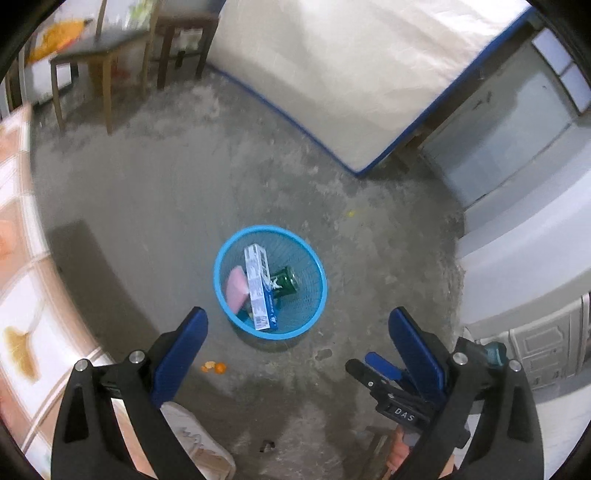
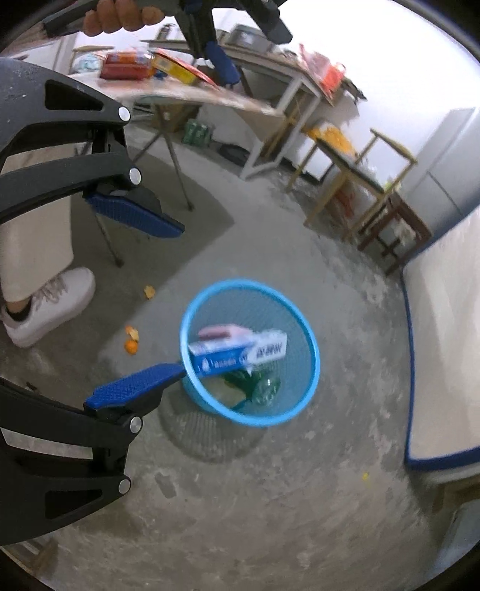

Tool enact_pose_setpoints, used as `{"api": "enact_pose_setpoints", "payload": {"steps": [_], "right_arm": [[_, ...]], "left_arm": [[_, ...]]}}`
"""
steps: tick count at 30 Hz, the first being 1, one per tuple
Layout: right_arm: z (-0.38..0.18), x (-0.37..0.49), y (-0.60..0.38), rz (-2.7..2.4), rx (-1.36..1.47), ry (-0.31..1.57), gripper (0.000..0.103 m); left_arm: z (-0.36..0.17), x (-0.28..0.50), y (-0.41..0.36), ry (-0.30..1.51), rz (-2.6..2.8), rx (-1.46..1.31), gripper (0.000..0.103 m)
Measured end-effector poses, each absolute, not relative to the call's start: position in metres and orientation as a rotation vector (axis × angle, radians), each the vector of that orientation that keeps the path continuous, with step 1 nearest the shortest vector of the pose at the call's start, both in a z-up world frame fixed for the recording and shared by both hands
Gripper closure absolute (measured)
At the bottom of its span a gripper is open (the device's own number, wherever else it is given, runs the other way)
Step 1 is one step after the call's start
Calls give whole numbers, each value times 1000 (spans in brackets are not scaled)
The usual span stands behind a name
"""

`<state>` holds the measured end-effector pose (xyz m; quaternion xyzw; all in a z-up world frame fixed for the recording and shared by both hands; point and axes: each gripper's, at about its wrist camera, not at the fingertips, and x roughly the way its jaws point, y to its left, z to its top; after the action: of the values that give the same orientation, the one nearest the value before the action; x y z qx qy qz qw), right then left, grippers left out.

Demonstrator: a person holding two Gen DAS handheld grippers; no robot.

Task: Collect trash
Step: 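Bring both tools back over the table toward the red can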

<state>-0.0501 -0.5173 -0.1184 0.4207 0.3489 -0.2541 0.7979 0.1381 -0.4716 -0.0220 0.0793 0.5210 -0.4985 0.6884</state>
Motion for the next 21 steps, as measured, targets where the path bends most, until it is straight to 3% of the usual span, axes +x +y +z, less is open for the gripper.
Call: {"api": "enact_pose_setpoints", "payload": {"steps": [7, 17, 21], "right_arm": [[-79, -34, -459, -450, 777, 733, 25], [-20, -11, -397, -380, 540, 692, 8], [-5, 5, -369, -382, 440, 692, 8]], "left_arm": [[29, 114, -372, 1004, -1105, 151, 7], [42, 105, -233, 914, -919, 47, 7], [44, 103, -190, 870, -850, 40, 7]]}}
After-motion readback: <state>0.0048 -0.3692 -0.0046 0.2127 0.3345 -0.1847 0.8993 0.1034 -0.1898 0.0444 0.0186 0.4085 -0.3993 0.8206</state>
